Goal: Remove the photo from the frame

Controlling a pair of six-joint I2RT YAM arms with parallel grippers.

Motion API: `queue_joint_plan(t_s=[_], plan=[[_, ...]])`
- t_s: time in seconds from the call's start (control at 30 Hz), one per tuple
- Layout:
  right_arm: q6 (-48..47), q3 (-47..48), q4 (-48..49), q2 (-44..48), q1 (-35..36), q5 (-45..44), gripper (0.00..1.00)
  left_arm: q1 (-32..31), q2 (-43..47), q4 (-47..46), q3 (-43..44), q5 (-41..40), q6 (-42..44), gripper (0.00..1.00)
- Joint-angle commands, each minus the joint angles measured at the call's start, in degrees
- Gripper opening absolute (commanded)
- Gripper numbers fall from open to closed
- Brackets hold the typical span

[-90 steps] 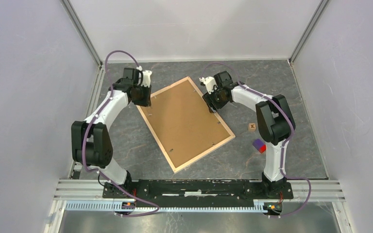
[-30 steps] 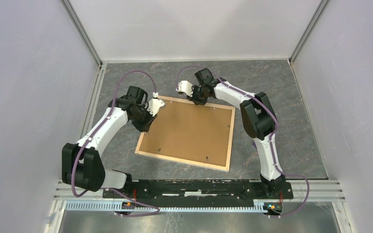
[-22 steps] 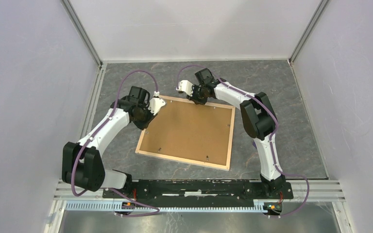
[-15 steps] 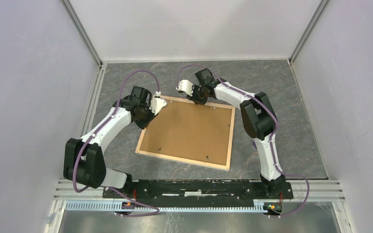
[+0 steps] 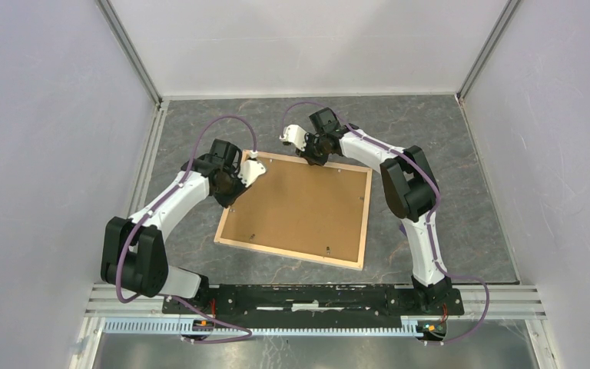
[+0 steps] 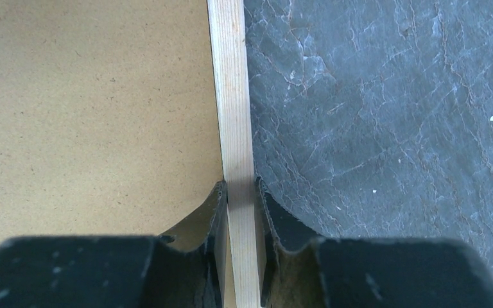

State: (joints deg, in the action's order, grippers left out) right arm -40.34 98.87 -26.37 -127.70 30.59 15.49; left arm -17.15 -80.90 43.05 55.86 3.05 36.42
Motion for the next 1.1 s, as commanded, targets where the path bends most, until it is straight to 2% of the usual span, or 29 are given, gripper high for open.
queue_joint_plan(t_s=[0.0, 0.6, 0.87, 1.07], plan=[[0.82, -0.21, 2.88, -2.16, -1.93, -3.96, 0.2, -0.8, 1.25, 3.5, -1.01, 0.94, 3.2, 0.02], [4.62, 1.63, 1.46, -5.2, -2.15, -8.69, 0.06, -2.01, 0.09, 11.26, -0.56, 9.88, 4.15, 0.02], [6.18, 1.23, 1.75, -5.3, -2.07, -10.33, 0.0, -2.0, -0.14, 9.87, -1.67, 13.1, -0.54, 0.02], [7.26, -0.46, 2.02, -4.58, -2.09, -10.78, 0.0, -1.72, -0.04, 9.84, -1.32, 15.74, -4.39, 0.02]])
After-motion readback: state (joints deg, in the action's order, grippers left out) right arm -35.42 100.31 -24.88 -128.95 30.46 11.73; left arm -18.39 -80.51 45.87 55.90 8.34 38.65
